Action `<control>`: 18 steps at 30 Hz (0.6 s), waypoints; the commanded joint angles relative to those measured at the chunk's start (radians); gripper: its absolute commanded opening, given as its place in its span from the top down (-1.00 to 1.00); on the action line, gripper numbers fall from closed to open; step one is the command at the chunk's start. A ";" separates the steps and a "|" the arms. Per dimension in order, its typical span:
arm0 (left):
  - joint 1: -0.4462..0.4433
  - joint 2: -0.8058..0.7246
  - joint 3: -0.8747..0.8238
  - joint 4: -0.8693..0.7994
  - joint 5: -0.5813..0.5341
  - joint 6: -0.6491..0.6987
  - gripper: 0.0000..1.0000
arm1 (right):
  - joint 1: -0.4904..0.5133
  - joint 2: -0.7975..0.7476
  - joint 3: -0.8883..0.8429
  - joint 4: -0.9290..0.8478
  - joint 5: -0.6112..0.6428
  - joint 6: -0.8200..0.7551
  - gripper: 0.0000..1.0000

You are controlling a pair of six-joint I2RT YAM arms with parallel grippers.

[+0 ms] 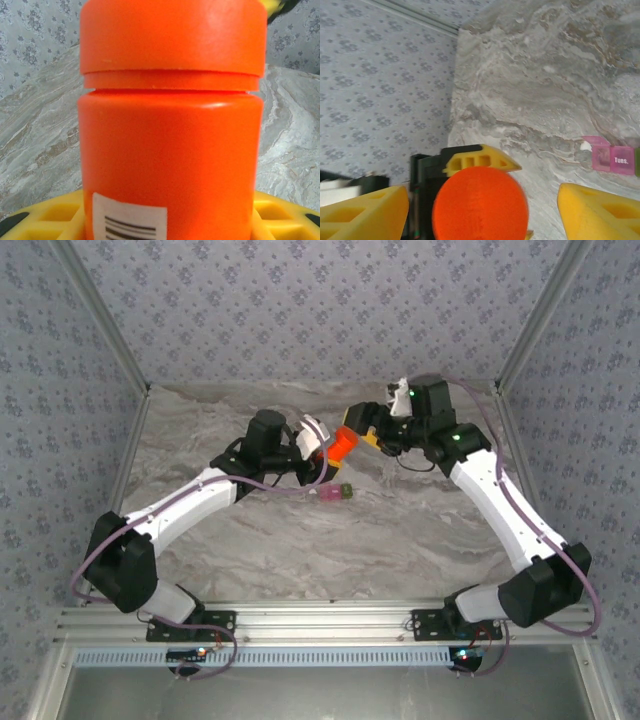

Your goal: Sort the pills into containers

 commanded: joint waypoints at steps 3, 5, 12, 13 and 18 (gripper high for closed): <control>-0.004 -0.004 0.047 0.010 0.038 0.013 1.00 | 0.037 0.021 0.021 -0.018 0.039 0.012 -0.56; -0.004 -0.003 0.047 0.011 0.037 0.013 1.00 | 0.043 0.027 0.018 -0.017 0.034 0.008 -0.52; -0.004 -0.001 0.049 0.013 0.039 0.014 1.00 | 0.044 0.038 0.002 -0.029 0.013 -0.019 -0.10; -0.004 0.000 0.049 0.013 0.039 0.013 1.00 | 0.040 0.039 0.001 -0.025 0.001 -0.031 -0.04; -0.004 0.000 0.050 0.015 0.044 0.014 1.00 | -0.009 0.060 -0.008 0.097 -0.174 -0.199 0.04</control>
